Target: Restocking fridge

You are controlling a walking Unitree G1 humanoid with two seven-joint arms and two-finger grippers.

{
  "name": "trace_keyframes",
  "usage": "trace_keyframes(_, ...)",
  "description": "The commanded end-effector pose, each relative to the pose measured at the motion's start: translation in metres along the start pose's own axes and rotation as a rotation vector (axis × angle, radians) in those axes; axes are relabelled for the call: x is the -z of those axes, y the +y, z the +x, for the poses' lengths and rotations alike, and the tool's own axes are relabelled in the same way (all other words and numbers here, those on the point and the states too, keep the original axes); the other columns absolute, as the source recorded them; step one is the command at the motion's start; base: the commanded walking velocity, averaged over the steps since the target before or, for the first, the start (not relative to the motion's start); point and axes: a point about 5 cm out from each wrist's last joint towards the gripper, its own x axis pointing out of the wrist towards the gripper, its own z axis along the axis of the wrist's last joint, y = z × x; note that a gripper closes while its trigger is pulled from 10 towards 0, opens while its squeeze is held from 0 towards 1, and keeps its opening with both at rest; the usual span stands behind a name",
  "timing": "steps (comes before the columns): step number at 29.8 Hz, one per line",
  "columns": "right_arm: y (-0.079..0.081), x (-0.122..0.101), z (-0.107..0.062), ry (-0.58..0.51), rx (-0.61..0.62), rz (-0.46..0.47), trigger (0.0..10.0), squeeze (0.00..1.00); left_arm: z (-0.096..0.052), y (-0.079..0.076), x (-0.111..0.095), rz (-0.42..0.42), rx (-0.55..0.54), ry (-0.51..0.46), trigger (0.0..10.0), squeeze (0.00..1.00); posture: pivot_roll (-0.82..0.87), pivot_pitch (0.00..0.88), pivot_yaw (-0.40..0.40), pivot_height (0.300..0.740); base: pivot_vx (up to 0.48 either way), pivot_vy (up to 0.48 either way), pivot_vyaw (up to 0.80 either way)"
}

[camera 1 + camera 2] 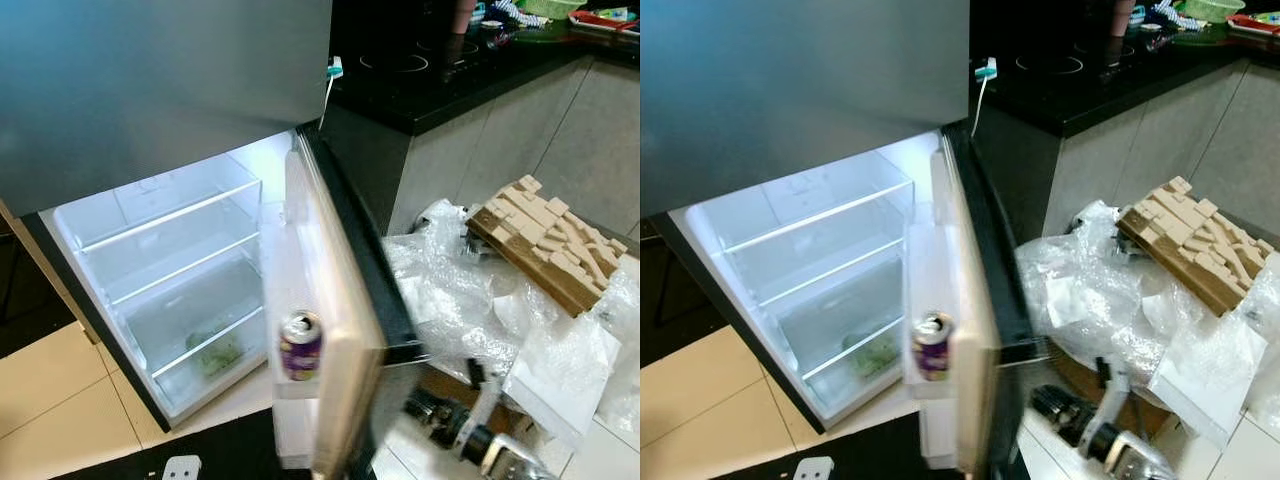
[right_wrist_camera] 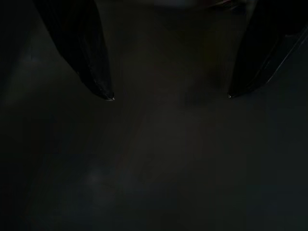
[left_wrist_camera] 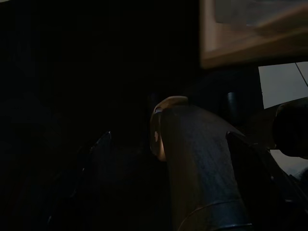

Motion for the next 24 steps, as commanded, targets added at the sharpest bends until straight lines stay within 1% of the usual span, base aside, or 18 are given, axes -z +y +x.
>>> trace_keyframes(1,0.002,0.000,-0.001,0.019,-0.039,0.001,10.0,0.00,-0.001,0.000,0.004,-0.003,-0.002,0.017,10.0,0.00,-0.07,0.000,-0.017,0.740,0.000,0.000,0.00)
trace_keyframes(3,0.001,0.001,-0.003,0.023,-0.032,0.002,10.0,0.00,-0.001,0.000,0.004,-0.004,-0.002,0.017,10.0,0.00,-0.07,0.000,-0.018,0.740,0.000,0.000,0.00)
trace_keyframes(5,-0.004,0.002,-0.008,0.018,0.038,-0.003,10.0,0.00,-0.001,0.000,0.004,-0.004,-0.002,0.018,10.0,0.00,-0.07,0.000,-0.017,0.740,0.000,0.000,0.00)
trace_keyframes(6,-0.008,0.003,-0.012,0.019,0.103,-0.005,10.0,0.00,-0.001,0.000,0.004,-0.004,-0.002,0.018,10.0,0.00,-0.07,0.000,-0.019,0.740,0.000,0.000,0.00)
trace_keyframes(7,-0.008,0.003,-0.012,0.019,0.103,-0.005,10.0,0.00,-0.001,0.000,0.004,-0.004,-0.002,0.018,10.0,0.00,-0.07,0.000,-0.019,0.740,0.000,0.000,0.00)
trace_keyframes(8,-0.015,0.004,-0.018,0.025,0.221,-0.025,10.0,0.00,-0.001,0.000,0.004,-0.005,-0.001,0.018,10.0,0.00,-0.08,0.000,-0.019,0.740,0.000,0.000,0.00)
trace_keyframes(9,-0.019,0.006,-0.022,0.027,0.294,-0.025,10.0,0.00,-0.001,0.000,0.004,-0.005,-0.001,0.018,10.0,0.00,-0.08,0.000,-0.019,0.740,0.000,0.000,0.00)
trace_keyframes(11,-0.025,0.008,-0.029,0.028,0.402,-0.044,10.0,0.00,0.000,-0.001,0.004,-0.005,-0.001,0.018,10.0,0.00,-0.08,0.000,-0.019,0.740,0.000,0.000,0.00)
trace_keyframes(12,-0.027,0.009,-0.031,0.030,0.426,-0.052,10.0,0.00,0.000,-0.001,0.004,-0.005,0.000,0.018,10.0,0.00,-0.08,0.000,-0.020,0.740,0.000,0.000,0.00)
trace_keyframes(13,-0.029,0.012,-0.035,0.051,0.479,-0.058,10.0,0.00,0.000,-0.001,0.004,-0.004,0.000,0.019,10.0,0.00,-0.08,0.000,-0.018,0.740,0.000,0.000,0.00)
trace_keyframes(14,-0.029,0.012,-0.035,0.051,0.479,-0.058,10.0,0.00,0.000,-0.001,0.004,-0.004,0.000,0.019,10.0,0.00,-0.08,0.000,-0.018,0.740,0.000,0.000,0.00)
trace_keyframes(15,-0.031,0.016,-0.038,0.073,0.519,-0.067,10.0,0.00,0.000,-0.001,0.004,-0.004,0.000,0.019,10.0,0.00,-0.08,0.000,-0.018,0.740,0.000,0.000,0.00)
trace_keyframes(16,-0.031,0.016,-0.038,0.073,0.519,-0.067,10.0,0.00,0.000,-0.001,0.004,-0.004,0.000,0.019,10.0,0.00,-0.08,0.000,-0.018,0.740,0.000,0.000,0.00)
trace_keyframes(19,-0.037,0.033,-0.052,0.167,0.673,-0.103,10.0,0.00,0.000,-0.001,0.004,-0.004,0.001,0.019,10.0,0.00,-0.08,0.000,-0.018,0.740,0.000,0.000,0.00)
trace_keyframes(20,-0.037,0.033,-0.052,0.167,0.673,-0.103,10.0,0.00,0.000,-0.001,0.004,-0.004,0.001,0.019,10.0,0.00,-0.08,0.000,-0.018,0.740,0.000,0.000,0.00)
trace_keyframes(22,-0.039,0.045,-0.061,0.216,0.754,-0.119,10.0,0.00,0.000,-0.001,0.004,-0.002,0.002,0.019,10.0,0.00,-0.07,0.000,-0.017,0.740,0.000,0.000,0.00)
trace_keyframes(24,-0.039,0.050,-0.064,0.226,0.782,-0.112,10.0,0.00,0.000,-0.001,0.004,-0.002,0.001,0.018,10.0,0.00,-0.07,0.000,-0.017,0.740,0.000,0.000,0.68)
